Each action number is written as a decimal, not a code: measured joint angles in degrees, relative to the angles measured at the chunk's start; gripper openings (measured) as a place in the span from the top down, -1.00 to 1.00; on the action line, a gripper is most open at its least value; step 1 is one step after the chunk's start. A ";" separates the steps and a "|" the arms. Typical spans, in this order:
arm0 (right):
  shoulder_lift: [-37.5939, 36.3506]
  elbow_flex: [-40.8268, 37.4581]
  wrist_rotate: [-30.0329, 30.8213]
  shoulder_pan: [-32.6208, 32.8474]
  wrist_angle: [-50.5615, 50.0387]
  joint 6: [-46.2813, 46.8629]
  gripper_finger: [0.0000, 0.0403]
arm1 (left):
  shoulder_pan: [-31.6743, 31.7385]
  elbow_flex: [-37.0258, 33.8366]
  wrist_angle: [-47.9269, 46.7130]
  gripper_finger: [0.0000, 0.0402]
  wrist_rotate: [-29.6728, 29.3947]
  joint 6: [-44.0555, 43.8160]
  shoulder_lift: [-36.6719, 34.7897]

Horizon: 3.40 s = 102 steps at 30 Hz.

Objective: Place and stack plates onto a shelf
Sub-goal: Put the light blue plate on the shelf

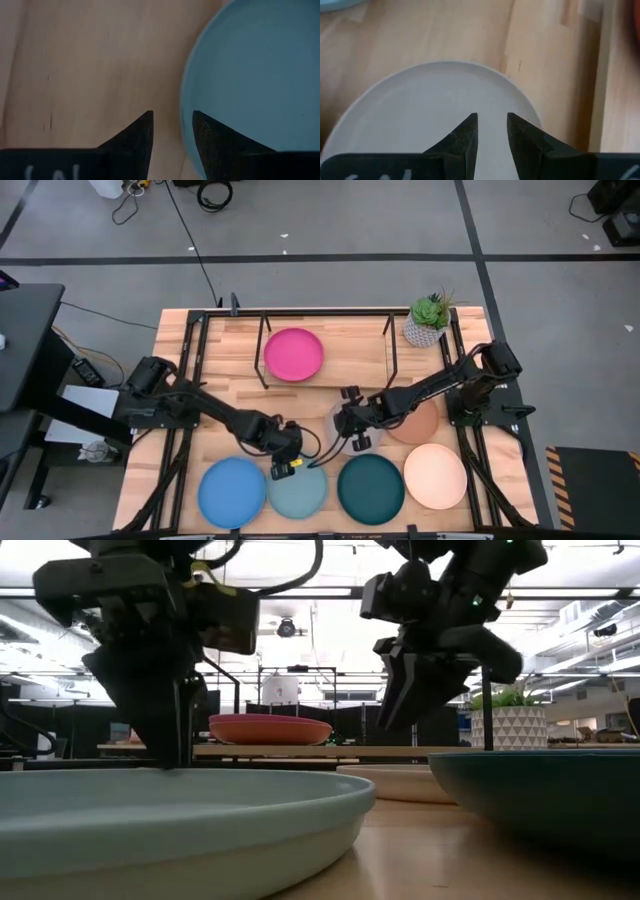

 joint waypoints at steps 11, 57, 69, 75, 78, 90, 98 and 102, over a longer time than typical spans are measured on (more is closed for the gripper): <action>0.00 0.00 3.35 2.07 -0.07 1.59 0.45 | 2.50 -4.49 5.78 0.30 5.10 3.66 0.02; -0.92 3.08 35.75 21.05 6.02 -33.03 0.11 | 26.47 -3.49 1.69 0.91 14.63 14.29 -16.20; -0.92 3.08 35.20 19.63 10.29 -44.30 0.01 | 29.90 -3.49 7.52 0.91 19.01 14.34 -16.15; -0.92 3.08 34.98 18.21 13.53 -49.59 0.17 | 28.67 -3.50 12.29 0.91 19.06 14.03 -16.15; -0.94 3.08 35.88 18.17 14.21 -49.62 0.28 | 28.34 -3.51 14.13 0.91 19.06 14.00 -16.13; -0.94 3.06 36.20 18.52 12.87 -47.95 0.71 | 27.83 -3.51 18.61 0.52 18.42 15.56 -16.45; -0.94 3.04 36.57 19.44 7.55 -39.93 0.69 | 29.01 -3.52 17.18 0.19 7.95 25.04 -22.40; -0.94 3.04 38.90 18.70 3.17 -34.61 0.70 | 28.84 -3.49 17.35 0.16 1.98 30.03 -27.06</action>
